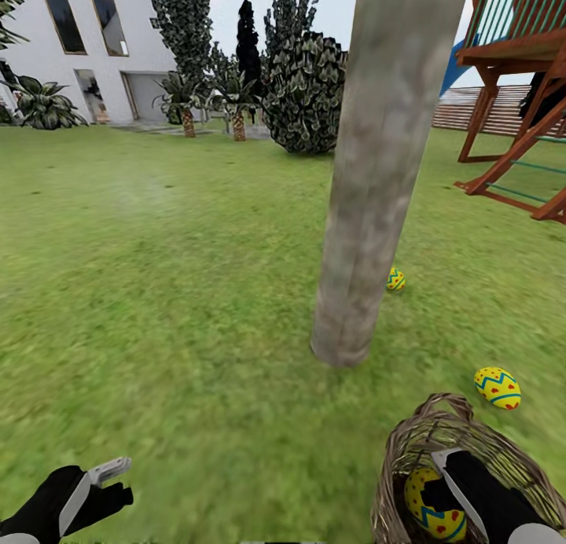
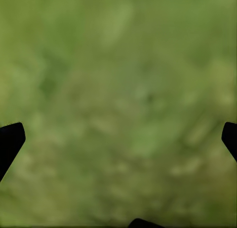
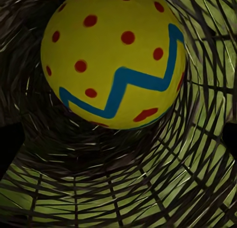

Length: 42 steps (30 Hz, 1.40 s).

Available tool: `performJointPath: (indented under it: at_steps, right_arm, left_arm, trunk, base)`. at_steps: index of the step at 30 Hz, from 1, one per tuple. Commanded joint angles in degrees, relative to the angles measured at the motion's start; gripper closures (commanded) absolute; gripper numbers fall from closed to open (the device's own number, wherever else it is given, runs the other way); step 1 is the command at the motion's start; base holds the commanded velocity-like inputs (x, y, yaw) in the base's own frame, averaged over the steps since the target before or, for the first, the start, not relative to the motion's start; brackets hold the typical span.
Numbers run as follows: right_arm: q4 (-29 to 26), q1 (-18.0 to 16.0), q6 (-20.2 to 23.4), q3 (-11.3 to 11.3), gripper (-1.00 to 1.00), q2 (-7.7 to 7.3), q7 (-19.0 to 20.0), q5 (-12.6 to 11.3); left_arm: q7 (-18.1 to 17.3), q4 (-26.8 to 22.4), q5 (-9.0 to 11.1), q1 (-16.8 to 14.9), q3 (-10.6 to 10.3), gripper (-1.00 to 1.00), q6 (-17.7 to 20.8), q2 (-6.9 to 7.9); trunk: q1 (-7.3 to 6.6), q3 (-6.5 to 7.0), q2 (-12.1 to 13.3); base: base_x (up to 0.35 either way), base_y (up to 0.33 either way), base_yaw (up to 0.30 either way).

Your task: Take the three Easter eggs out of the wicker basket on the lawn in the garden, then place them on the lawn next to a single tree (choose any tree) so that all three eggs are next to the same tree and none are left in the basket.

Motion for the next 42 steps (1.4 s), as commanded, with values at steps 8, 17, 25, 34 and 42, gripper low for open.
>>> performJointPath:
  at_steps: [8, 17, 25, 34, 42]
  right_arm:
    - [-0.1, 0.0, 0.3, 0.3, -1.00, -0.24, -0.1, -0.3]
    - [-0.1, 0.0, 0.3, 0.3, -1.00, -0.27, -0.1, -0.3]
    - [-0.1, 0.0, 0.3, 0.4, -1.00, -0.21, -0.1, -0.3]
    - [-0.1, 0.0, 0.3, 0.4, -1.00, -0.27, -0.1, -0.2]
    - [-0.1, 0.0, 0.3, 0.5, -1.00, -0.19, -0.1, -0.3]
  left_arm:
    - [0.0, -0.1, 0.4, 0.0, 0.2, -1.00, 0.3, -0.12]
    - [0.0, -0.3, 0.4, 0.0, 0.2, -1.00, 0.3, -0.21]
    - [-0.1, -0.4, 0.5, 0.0, 0.2, -1.00, 0.3, -0.23]
    - [-0.1, -0.4, 0.5, 0.0, 0.2, -1.00, 0.3, -0.55]
    - [-0.1, -0.4, 0.4, -0.1, 0.2, -1.00, 0.3, -0.96]
  trunk:
    - [0.19, -1.83, -0.1]
    - [0.37, -3.38, -0.2]
    - [0.37, -3.38, -0.2]
    - [0.37, -3.38, -0.2]
    - [0.37, -3.38, -0.2]
  base:
    - [0.000, 0.000, 0.000]
    - [0.000, 0.000, 0.000]
    - [0.078, 0.000, 0.000]
    - [0.107, 0.000, 0.000]
    - [0.084, 0.000, 0.000]
